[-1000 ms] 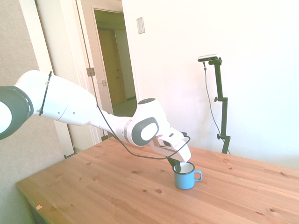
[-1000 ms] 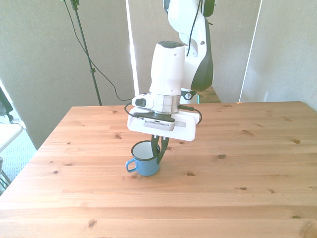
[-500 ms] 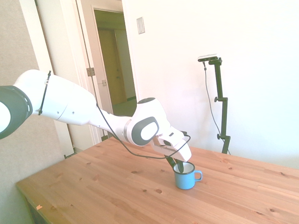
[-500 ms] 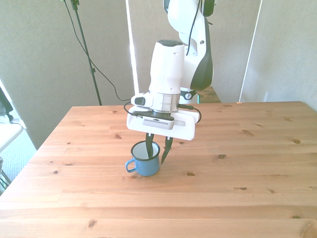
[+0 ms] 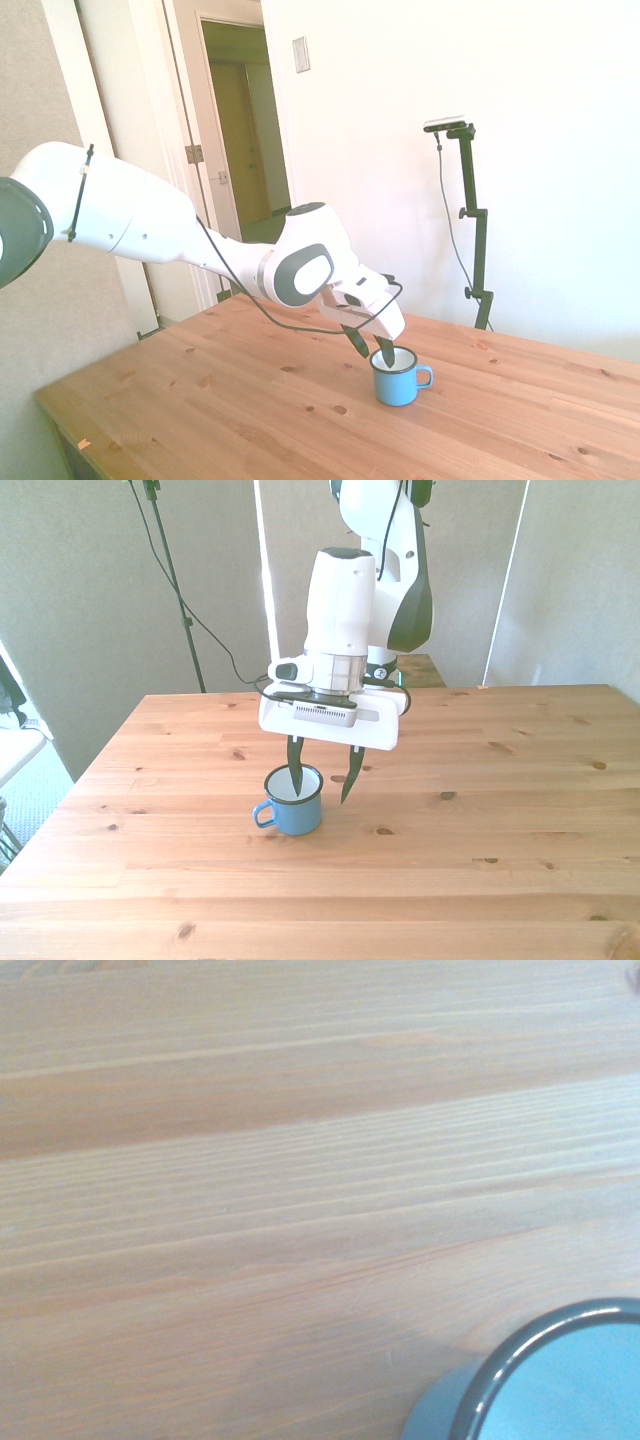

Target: Flip the mug upright

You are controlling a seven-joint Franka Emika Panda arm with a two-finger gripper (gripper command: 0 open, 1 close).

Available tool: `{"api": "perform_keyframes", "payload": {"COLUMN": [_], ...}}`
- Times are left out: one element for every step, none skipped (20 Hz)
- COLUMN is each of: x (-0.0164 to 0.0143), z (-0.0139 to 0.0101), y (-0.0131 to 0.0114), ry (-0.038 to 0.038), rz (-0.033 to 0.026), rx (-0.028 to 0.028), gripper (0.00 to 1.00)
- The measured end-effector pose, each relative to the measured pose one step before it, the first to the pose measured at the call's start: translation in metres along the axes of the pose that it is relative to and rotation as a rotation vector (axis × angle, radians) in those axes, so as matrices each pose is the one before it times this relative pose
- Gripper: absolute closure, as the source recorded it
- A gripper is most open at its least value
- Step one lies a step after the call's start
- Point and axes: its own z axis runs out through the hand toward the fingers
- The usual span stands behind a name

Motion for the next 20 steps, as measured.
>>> {"api": "perform_keyframes", "payload": {"x": [0.00064, 0.00053, 0.00069, 0.00098, 0.00132, 0.00101, 0.00076, 0.00042, 0.00026, 0.00003, -0.00023, -0.00231, -0.00492, -0.00721, -0.00985, -0.00924, -0.00927, -0.00821, -0.00699, -0.00596], "z": [-0.0024, -0.00229, -0.00281, -0.00386, -0.00399, -0.0036, -0.00322, -0.00377, -0.00501, -0.00735, -0.01042, -0.01276, -0.01396, -0.01473, -0.01441, -0.01207, -0.00997, -0.0063, -0.00341, -0.00152], "y": [0.00086, 0.00085, 0.00059, 0.00025, 0.00003, -0.00011, -0.00012, 0.00003, -0.00035, -0.00084, -0.00168, -0.00212, -0.00154, -0.0009, 0.00031, 0.00175, 0.00255, 0.00384, 0.00416, 0.00366], "ry": [0.00161, 0.00149, 0.00229, 0.00351, 0.00453, 0.0037, 0.00329, 0.00317, 0.00361, 0.00488, 0.00672, 0.00417, -0.0031, -0.01121, -0.02688, -0.02772, -0.03122, -0.03743, -0.03894, -0.04404], "rz": [0.00142, 0.00147, 0.00154, 0.00137, 0.00089, 0.00076, 0.00041, 0.00004, 0.00002, -0.00025, -0.00108, -0.00406, -0.00909, -0.01204, -0.01125, -0.01156, -0.00921, -0.00974, -0.00813, -0.0072], "rx": [0.00228, 0.00215, 0.00303, 0.00437, 0.00443, 0.00422, 0.00388, 0.00419, 0.00616, 0.00969, 0.01438, 0.01699, 0.01449, 0.01355, 0.0118, 0.00869, 0.01036, 0.00696, 0.00663, 0.01097], "gripper": [0.0, 0.0, 0.0, 0.0, 0.0, 0.0, 0.0, 0.0, 0.0, 0.0, 0.0, 0.0, 0.0, 0.0, 0.0, 0.0, 0.0, 0.0, 0.0, 0.0]}}
